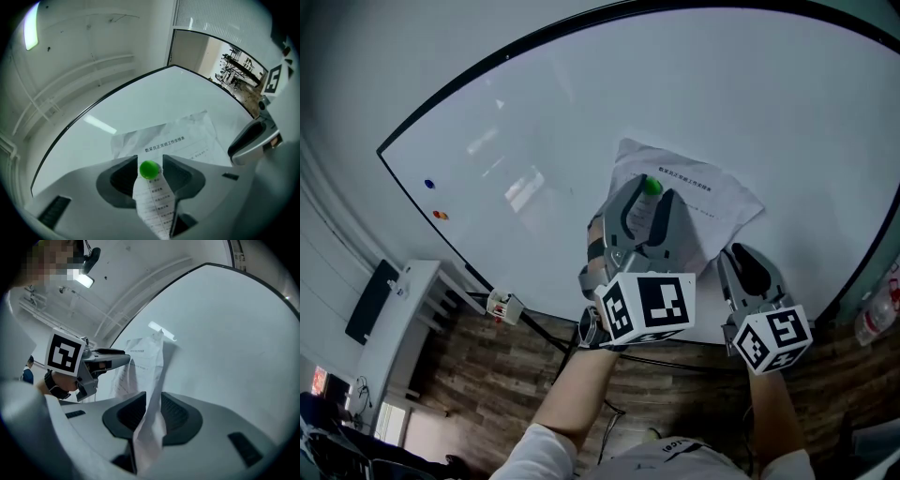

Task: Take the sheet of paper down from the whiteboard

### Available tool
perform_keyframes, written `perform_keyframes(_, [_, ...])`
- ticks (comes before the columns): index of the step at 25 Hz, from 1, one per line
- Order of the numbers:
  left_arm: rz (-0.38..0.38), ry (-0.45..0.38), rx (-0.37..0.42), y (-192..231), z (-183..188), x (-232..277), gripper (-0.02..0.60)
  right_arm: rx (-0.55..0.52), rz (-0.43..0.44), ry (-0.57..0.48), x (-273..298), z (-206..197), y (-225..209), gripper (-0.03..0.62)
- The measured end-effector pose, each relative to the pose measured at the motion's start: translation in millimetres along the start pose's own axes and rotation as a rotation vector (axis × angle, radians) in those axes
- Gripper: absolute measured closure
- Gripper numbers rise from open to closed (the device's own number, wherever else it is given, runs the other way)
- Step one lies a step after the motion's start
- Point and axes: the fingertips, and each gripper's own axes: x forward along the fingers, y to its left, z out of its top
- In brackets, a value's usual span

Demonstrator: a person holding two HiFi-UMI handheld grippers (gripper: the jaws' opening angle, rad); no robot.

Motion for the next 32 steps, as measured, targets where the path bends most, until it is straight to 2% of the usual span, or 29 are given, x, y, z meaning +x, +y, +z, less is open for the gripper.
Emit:
perform_keyframes(11, [0.008, -0.033, -0.039, 1.2, -6.3, 1.3, 0.423, 0.021, -0.001, 0.005, 5.3, 3.6, 1.1, 0.505])
perform_keyframes(16, [0.012, -0.065, -0.095, 3.1, -6.1, 1.3, 0.425, 0.011, -0.01, 0.009, 9.4, 6.0, 1.5, 0.505])
perform_keyframes(17, [0.011, -0.076, -0.112, 4.4, -5.7, 1.4, 0.445, 0.013, -0.018, 0.012, 9.9, 6.1, 0.2, 0.507])
perform_keyframes(19, [0.003, -0.094, -0.141, 4.2, -5.5, -1.5, 0.446, 0.02, -0.023, 0.01, 6.7, 5.5, 0.1, 0.552])
perform_keyframes(23, [-0.013, -0.115, -0.159, -10.9, -8.2, -30.9, 0.448, 0.032, -0.011, -0.015, -22.3, -3.9, 13.4, 0.576])
perform_keyframes(32, [-0.058, -0.185, -0.342, -6.2, -8.6, -56.2, 0.449, 0.037, 0.021, -0.022, -34.2, 1.8, 20.5, 0.579])
